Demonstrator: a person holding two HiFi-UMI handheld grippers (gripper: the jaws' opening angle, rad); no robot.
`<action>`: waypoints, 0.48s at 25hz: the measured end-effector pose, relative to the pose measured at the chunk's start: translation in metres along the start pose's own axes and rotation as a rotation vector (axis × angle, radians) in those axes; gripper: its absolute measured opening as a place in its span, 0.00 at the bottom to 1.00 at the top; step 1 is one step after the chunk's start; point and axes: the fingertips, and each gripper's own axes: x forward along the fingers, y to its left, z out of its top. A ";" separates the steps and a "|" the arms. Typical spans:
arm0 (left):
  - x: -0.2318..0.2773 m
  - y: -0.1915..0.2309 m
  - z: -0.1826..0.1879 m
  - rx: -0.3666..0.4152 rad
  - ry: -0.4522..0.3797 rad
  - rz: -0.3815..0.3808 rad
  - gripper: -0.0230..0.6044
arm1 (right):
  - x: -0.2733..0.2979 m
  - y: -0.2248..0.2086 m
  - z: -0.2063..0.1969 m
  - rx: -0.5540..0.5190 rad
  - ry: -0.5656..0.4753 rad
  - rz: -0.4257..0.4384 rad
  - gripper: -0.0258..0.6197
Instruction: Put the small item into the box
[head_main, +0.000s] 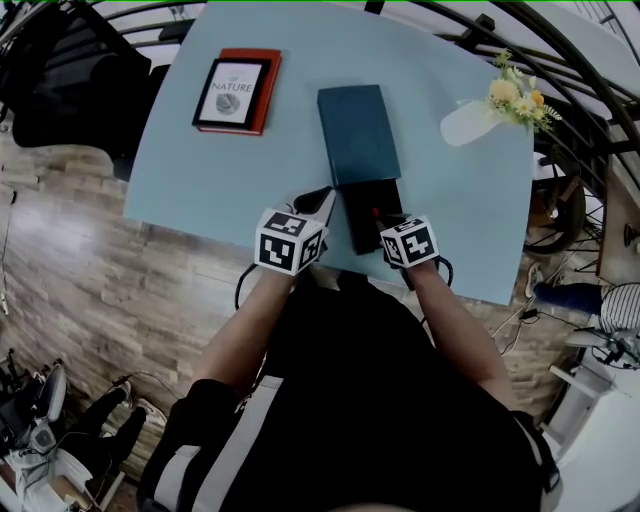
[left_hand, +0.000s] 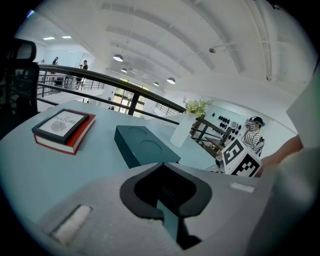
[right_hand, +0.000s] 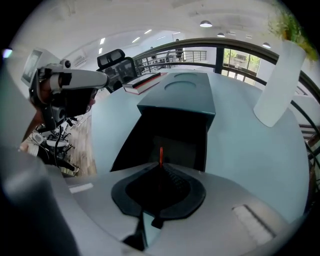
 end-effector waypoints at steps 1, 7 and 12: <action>-0.001 0.000 0.001 0.002 0.000 -0.003 0.05 | 0.001 0.001 0.000 -0.001 0.013 0.000 0.06; -0.004 -0.003 0.001 0.019 0.002 -0.019 0.05 | 0.000 -0.001 0.002 0.042 -0.004 -0.002 0.09; -0.010 -0.004 0.001 0.026 0.000 -0.029 0.05 | -0.011 -0.006 0.005 0.129 -0.073 0.021 0.14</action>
